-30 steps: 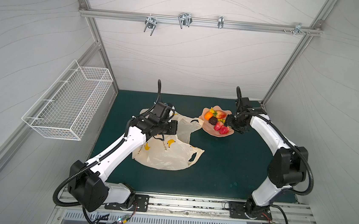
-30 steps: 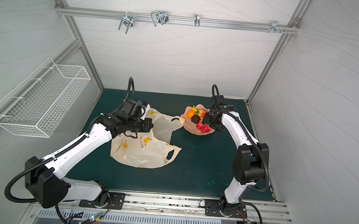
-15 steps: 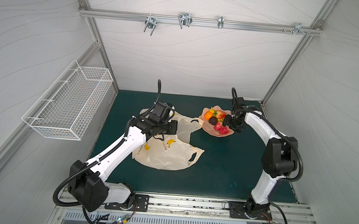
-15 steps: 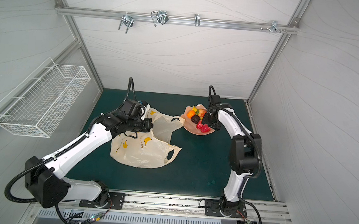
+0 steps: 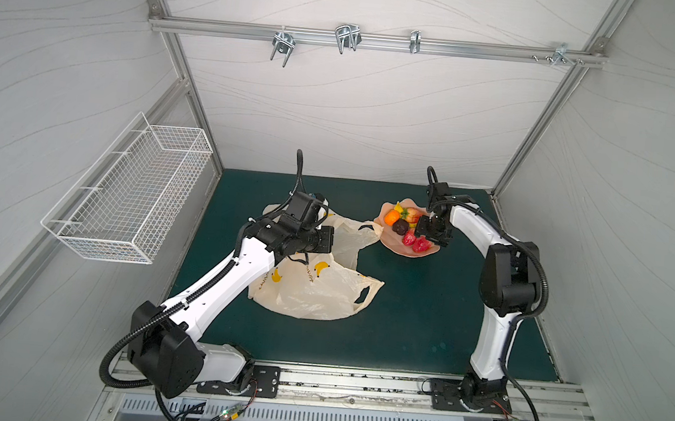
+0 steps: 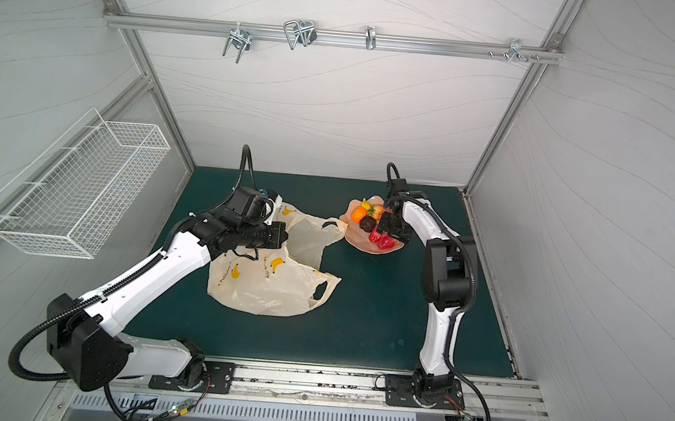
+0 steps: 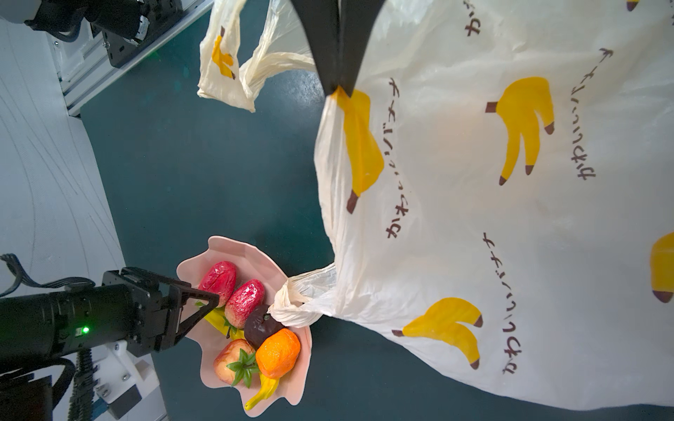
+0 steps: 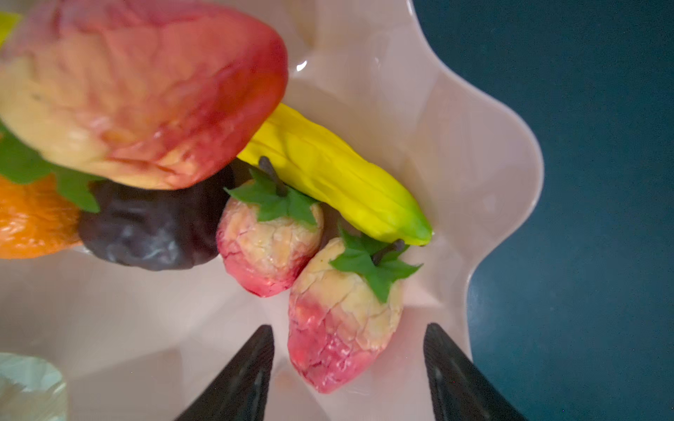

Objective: Place the fruits into the plastic bag
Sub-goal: 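Lower the right gripper into the pink bowl and close on the pale peach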

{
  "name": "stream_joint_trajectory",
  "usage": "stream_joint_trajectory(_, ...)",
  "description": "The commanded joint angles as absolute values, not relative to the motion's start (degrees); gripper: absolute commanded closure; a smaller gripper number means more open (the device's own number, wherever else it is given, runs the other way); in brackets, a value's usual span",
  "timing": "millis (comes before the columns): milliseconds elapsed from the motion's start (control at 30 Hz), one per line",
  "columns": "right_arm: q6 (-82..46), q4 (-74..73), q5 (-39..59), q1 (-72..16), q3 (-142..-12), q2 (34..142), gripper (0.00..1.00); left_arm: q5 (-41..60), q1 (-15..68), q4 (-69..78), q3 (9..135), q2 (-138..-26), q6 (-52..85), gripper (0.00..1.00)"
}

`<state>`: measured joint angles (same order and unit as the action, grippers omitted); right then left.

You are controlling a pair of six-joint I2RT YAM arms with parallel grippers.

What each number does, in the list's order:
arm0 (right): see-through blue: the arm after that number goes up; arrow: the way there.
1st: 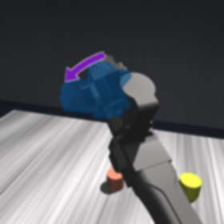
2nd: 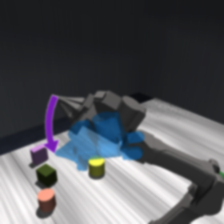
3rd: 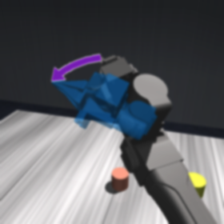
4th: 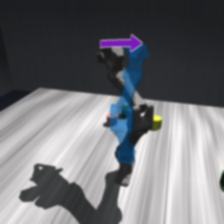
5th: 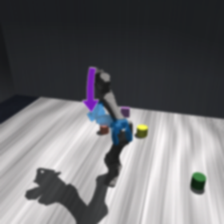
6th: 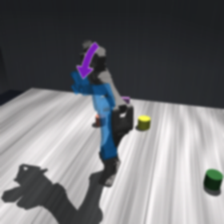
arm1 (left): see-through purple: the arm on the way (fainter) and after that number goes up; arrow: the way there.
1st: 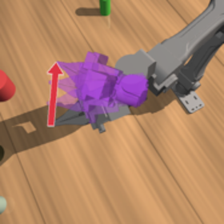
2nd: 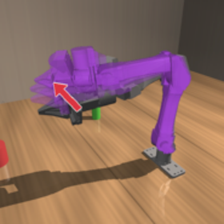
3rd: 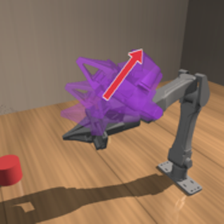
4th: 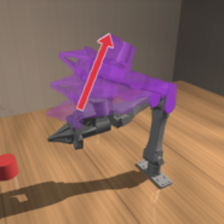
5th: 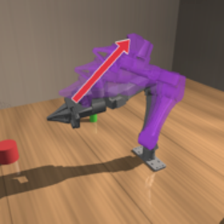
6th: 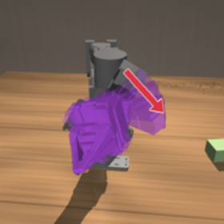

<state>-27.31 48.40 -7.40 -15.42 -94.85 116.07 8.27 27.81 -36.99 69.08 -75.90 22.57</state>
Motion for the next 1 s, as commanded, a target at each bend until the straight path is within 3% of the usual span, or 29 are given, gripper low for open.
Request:
stream_joint_trajectory(0, -26.54, 49.56, -8.89, -15.93, -96.45, 118.06, 0.33, 7.63, 27.85, -36.47, 71.35, -76.11, 21.45, 1.0)
stream_joint_trajectory(567, -25.75, 49.65, -10.16, -17.36, -97.67, 122.91, 0.33, 7.33, 27.84, -36.94, 71.25, -75.7, 21.62, 1.0)
stream_joint_trajectory(967, -23.49, 49.47, -11.76, -18.52, -98.21, 122.67, 0.52, 7.43, 27.86, -37.09, 71.28, -75.59, 21.62, 1.0)
